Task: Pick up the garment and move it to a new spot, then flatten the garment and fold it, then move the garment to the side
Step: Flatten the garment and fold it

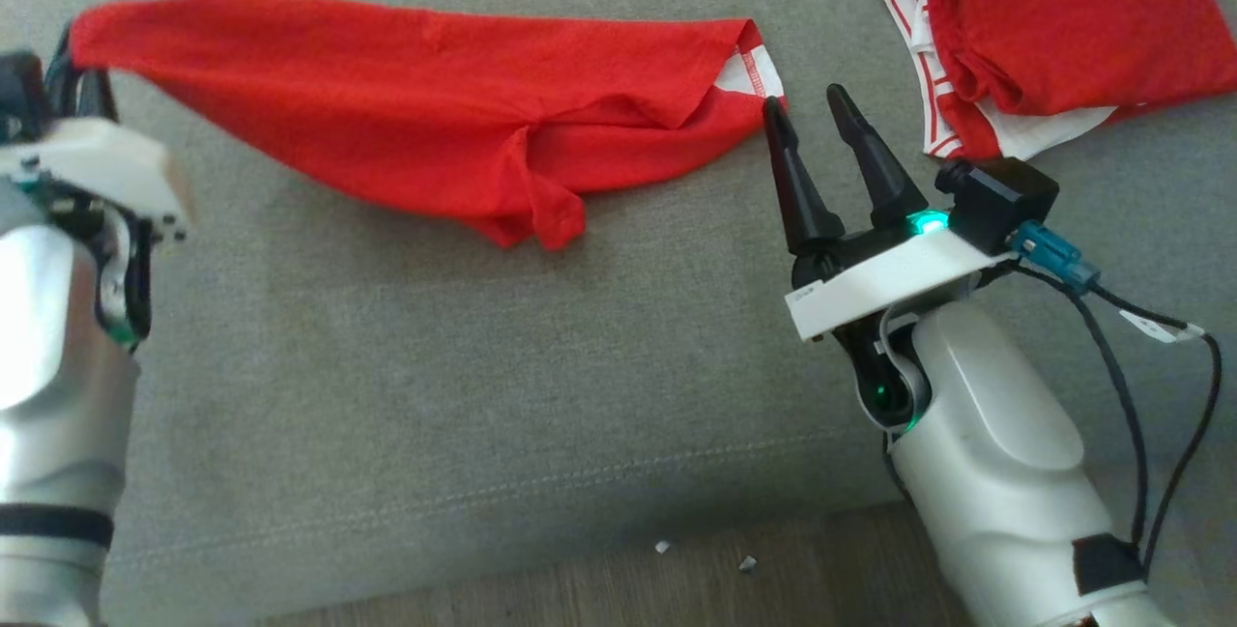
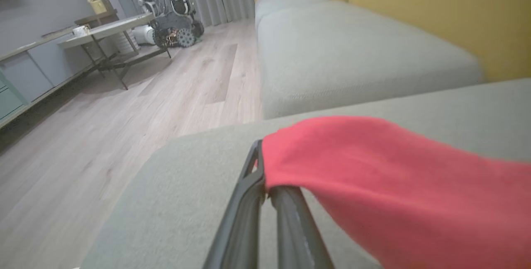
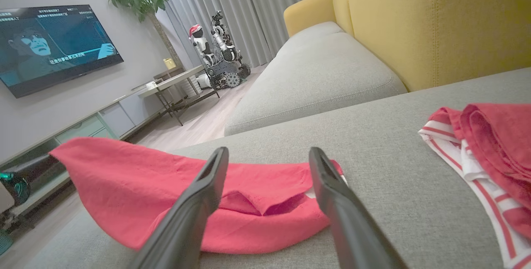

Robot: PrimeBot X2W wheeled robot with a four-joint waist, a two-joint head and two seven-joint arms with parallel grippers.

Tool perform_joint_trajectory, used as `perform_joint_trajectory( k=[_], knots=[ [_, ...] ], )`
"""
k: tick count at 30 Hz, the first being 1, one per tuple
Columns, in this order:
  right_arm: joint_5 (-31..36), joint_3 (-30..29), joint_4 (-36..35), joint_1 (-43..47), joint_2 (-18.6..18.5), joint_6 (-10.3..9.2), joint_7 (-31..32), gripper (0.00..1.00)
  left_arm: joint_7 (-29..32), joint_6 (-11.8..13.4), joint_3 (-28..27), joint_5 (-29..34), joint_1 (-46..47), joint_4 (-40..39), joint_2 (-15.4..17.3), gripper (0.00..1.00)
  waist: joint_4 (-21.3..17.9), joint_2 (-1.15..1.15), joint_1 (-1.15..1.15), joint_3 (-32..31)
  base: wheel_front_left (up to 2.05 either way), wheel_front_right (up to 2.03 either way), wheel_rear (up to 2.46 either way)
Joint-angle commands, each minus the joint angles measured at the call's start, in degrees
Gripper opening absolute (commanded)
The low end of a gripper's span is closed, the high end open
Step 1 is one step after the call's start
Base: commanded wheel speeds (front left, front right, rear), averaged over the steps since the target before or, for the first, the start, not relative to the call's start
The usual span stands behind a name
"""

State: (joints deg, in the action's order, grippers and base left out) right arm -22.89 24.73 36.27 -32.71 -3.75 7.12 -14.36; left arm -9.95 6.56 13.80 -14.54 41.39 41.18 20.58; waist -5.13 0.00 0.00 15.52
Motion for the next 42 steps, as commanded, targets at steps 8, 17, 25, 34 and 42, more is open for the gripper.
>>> perform_joint_trajectory(
  k=[8, 17, 25, 34, 42],
  knots=[
    [-0.06, 1.91, -3.03, -0.65, 0.87, 0.36, -0.63, 1.0, 2.36, 1.53, -4.23, -1.56, 10.48, -12.83, 2.87, 0.0, -1.87, 0.0, 0.0, 0.57, 0.0, 0.0, 0.0],
    [-1.06, 1.7, -5.1, -0.24, 0.87, 0.36, -0.63, 1.0, 6.05, 0.81, 0.82, 4.03, 19.2, -25.42, 5.66, 0.0, -4.37, 0.0, 0.0, 0.42, 0.0, 0.0, 0.0],
    [-1.45, 1.65, -5.97, -0.46, 0.87, 0.36, -0.63, 1.0, 11.45, -3.46, 17.11, 9.33, 11.58, -28.99, -1.67, 0.0, -6.33, 0.0, 0.0, 1.49, 0.0, 0.0, 0.0],
    [-1.0, 0.79, -6.37, -0.97, 0.88, 0.36, -0.63, 1.0, 9.32, -3.48, 27.02, 10.34, 3.5, -24.1, -10.22, 0.49, -7.48, 0.0, 0.0, 2.49, 0.0, 0.0, 0.0],
    [0.25, -1.66, -6.03, -0.14, 0.88, 0.36, -0.63, 1.0, 6.73, -3.33, 30.24, 10.64, 1.65, -20.58, -12.62, 1.0, -5.12, 0.0, 0.0, 1.25, 0.0, 0.0, 0.0]
  ],
)
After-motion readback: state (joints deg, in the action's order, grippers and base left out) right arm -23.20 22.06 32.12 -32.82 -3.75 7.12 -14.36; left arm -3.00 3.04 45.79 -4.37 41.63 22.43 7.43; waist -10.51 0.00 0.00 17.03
